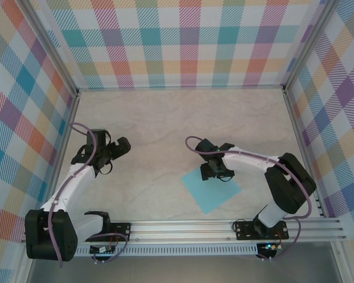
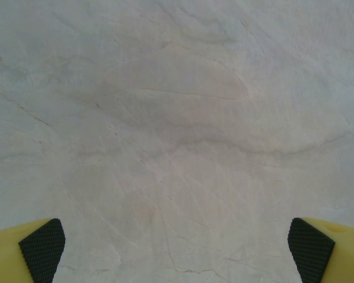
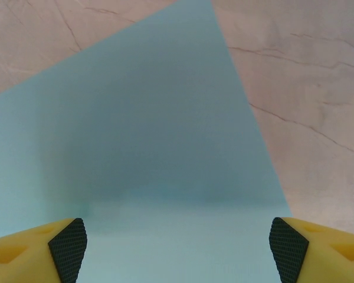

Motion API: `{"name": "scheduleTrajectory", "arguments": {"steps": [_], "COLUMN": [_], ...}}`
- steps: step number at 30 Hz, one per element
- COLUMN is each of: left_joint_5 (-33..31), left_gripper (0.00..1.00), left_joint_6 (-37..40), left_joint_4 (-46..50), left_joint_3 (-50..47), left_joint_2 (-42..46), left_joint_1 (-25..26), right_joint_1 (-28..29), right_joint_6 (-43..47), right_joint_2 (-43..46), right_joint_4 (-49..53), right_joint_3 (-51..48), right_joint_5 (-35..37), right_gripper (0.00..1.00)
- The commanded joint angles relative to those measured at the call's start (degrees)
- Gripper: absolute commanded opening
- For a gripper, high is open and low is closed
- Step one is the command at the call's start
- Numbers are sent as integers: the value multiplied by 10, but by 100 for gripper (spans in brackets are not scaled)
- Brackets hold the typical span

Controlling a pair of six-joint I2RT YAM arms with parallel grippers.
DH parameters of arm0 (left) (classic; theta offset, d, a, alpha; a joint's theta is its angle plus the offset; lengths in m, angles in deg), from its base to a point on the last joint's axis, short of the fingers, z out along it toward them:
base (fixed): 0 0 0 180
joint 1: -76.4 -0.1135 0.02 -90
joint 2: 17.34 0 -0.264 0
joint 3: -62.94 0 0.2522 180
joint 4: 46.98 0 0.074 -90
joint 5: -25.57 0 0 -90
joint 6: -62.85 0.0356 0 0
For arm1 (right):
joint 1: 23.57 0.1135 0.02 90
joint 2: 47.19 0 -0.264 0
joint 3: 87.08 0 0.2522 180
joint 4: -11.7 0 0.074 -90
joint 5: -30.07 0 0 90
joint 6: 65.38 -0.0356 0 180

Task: Fold a paper plane with a square sheet of paper (pick it up from the middle)
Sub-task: Move the paper to the center of the table.

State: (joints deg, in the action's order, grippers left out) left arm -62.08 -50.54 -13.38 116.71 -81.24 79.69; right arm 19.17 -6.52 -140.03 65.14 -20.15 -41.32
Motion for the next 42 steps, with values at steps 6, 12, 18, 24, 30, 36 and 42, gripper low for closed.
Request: {"name": "scheduleTrajectory", "arguments": {"steps": [6,12,18,24,30,36,42], "left_joint_5": [8,14,18,22,33,44,65], "left_gripper": [100,100,100,100,100,100,100], "left_joint_6": [0,-2,-2,-8,-18,-27,-37], "left_joint_4": [20,20,28,30,31,39,41], "left_joint_3": [28,27,34,30,27,21,15], "left_joint_2": [-8,-13,-17,-16,-17,-15,-17], "left_joint_1": [2,3,2,3,4,4,4], "right_joint_1": [13,13,12,-2,-37,-44,-50], "right_joint_6": [-6,-26,-22,-12,-21,21,128], "right_joint_2": [-77,-122,-179,-237,-295,-264,-207], "right_joint_4": [-13,-39,-52,-60,-44,-8,14], "right_joint_3": [48,78,145,220,294,341,320], "right_joint_5": [31,42,56,61,48,-16,-106], "right_gripper": [86,88,89,90,91,93,99]}}
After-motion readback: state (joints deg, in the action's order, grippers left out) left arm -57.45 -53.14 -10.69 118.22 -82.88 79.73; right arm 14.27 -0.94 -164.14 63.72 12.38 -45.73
